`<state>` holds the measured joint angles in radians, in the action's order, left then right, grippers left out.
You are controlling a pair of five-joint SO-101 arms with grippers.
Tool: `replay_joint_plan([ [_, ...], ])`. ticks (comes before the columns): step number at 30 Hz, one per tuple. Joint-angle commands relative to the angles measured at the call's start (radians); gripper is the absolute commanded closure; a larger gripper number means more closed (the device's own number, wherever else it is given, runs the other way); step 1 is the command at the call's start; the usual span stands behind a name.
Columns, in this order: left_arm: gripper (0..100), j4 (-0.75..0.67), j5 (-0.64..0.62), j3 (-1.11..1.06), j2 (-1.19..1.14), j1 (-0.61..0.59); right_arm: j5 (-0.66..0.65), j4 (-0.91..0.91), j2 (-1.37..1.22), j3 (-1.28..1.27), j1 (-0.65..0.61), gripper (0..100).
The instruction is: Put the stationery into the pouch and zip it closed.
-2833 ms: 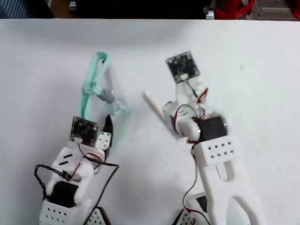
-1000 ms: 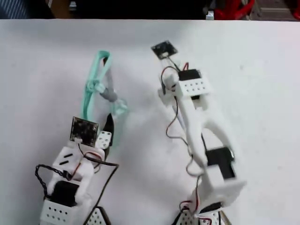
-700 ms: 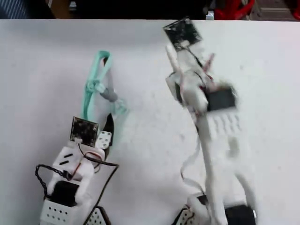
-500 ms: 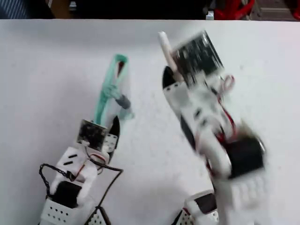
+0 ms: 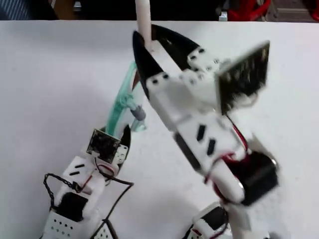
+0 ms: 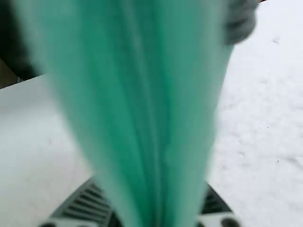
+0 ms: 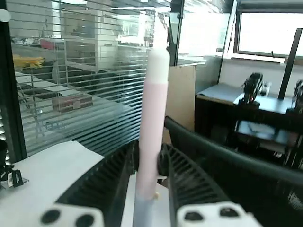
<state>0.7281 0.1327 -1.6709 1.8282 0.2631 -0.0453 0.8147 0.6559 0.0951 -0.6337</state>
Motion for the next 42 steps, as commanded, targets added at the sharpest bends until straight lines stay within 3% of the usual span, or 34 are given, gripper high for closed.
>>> replay_joint_plan([
  [1,92,-0.020,0.005,0.006,-0.004,0.018,0.083,-0.085,-0.059,-0.031,0.016,98.1],
  [10,92,-0.021,0.005,0.006,-0.004,0.018,0.061,-0.300,-0.070,-0.264,0.018,98.1],
  [20,92,-0.021,0.005,0.006,-0.004,0.018,0.061,-0.302,-0.062,-0.428,0.039,98.1],
  [29,92,-0.021,0.005,0.008,-0.004,0.018,0.123,-0.162,-0.056,-0.419,-0.002,98.1],
  [33,92,-0.021,0.005,0.008,-0.004,0.018,0.037,-0.004,-0.053,-0.371,-0.016,95.9],
  [38,92,-0.021,0.005,0.008,-0.004,0.018,-0.084,0.217,0.007,-0.233,-0.035,72.1],
  [42,92,-0.021,0.003,0.009,-0.004,0.018,-0.178,0.367,0.035,-0.118,-0.038,75.9],
])
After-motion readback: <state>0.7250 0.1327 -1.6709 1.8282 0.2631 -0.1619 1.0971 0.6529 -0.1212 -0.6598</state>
